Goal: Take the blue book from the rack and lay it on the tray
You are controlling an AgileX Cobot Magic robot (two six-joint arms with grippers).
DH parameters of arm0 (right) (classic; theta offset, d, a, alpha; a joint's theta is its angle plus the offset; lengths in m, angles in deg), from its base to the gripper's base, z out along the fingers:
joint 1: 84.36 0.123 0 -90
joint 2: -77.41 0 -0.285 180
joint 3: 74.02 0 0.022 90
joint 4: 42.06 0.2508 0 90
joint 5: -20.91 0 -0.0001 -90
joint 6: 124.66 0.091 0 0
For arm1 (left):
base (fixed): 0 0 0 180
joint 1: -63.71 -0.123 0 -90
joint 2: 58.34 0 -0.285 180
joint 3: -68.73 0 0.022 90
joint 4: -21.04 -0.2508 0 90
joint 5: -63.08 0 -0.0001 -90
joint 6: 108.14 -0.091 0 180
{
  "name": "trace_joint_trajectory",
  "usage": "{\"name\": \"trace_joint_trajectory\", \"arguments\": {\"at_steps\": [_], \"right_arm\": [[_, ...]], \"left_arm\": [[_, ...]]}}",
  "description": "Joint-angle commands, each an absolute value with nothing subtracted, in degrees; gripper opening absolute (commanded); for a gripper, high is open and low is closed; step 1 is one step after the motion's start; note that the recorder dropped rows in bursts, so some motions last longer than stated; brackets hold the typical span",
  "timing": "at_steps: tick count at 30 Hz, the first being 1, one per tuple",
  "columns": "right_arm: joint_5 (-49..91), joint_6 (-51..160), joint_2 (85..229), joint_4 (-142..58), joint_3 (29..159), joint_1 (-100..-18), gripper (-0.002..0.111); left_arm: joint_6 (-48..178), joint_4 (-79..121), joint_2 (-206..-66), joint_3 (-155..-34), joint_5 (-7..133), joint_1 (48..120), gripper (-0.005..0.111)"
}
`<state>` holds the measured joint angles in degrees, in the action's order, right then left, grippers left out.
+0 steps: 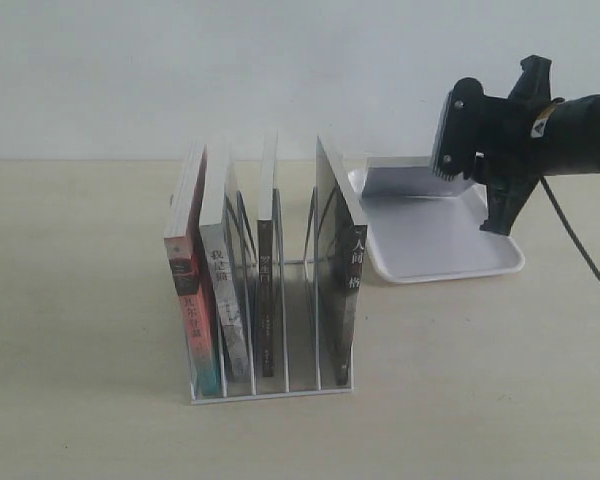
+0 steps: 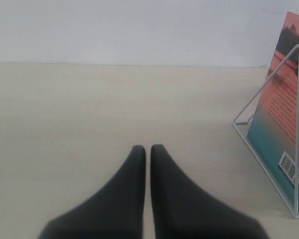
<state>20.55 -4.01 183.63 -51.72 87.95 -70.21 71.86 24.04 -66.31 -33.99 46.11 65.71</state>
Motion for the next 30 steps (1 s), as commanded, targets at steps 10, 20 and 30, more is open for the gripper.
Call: {"name": "trace_joint_trajectory", "arguments": {"at_steps": [10,20,30], "right_arm": [[26.80,-2.45,182.99,-51.54,88.15,-70.56,0.035],[30.84,25.99,178.07,-49.81,88.15,-70.56,0.000],[30.07,26.78,177.94,-49.81,88.15,-70.56,0.000]], "left_arm": [[71.86,24.27,-66.13,-34.05,46.36,65.60,0.004],[71.86,24.27,-66.13,-34.05,46.36,65.60,0.004],[71.86,24.27,-66.13,-34.05,46.36,65.60,0.004]]}}
